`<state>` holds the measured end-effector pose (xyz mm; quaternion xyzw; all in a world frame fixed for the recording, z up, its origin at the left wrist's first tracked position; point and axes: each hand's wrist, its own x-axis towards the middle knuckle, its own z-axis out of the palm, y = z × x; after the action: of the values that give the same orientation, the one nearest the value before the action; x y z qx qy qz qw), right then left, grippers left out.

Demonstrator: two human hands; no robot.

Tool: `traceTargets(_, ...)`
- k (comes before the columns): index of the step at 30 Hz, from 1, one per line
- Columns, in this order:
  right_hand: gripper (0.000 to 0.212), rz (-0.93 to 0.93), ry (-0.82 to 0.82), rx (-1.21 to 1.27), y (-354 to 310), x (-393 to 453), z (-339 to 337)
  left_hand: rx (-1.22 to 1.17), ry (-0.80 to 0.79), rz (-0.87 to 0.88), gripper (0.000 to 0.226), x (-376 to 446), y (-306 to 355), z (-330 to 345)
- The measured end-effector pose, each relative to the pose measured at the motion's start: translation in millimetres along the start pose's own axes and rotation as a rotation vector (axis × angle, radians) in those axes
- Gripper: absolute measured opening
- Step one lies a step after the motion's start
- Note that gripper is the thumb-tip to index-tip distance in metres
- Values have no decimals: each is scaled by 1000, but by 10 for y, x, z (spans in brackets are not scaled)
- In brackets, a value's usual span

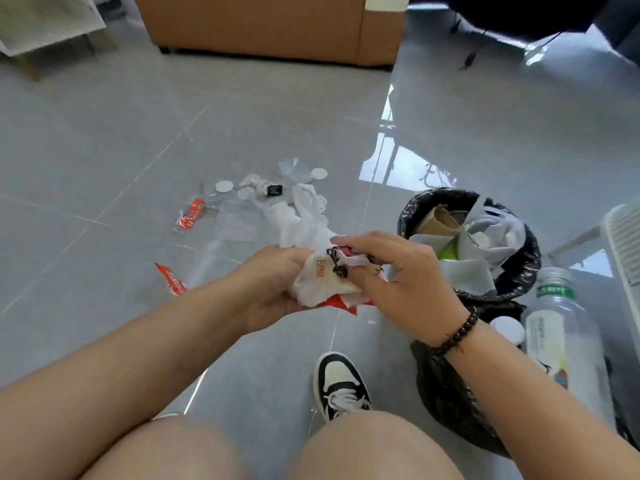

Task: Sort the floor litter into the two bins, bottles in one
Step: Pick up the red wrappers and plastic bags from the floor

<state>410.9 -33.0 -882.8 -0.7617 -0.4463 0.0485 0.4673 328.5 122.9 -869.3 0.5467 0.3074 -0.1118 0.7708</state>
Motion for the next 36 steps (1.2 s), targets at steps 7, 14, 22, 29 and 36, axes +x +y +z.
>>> traceTargets(7,13,339,377,356,-253,-261,-670,187,-55,219,34,-302,379,874)
traceTargets(14,53,766,334,432,-136,-487,-1308,-31,-197,212,42,-465,319,1553)
traceTargets(22,31,810,319,503,-161,-710,-1370,186,-191,232,47,-482,-13,1583)
traceTargets(29,18,820,273,595,-132,-706,-1374,27,-190,236,56,-378,-12,1629)
traceTargets(36,12,832,137,854,-166,-731,-1375,-119,-7,236,25,-263,-237,1550)
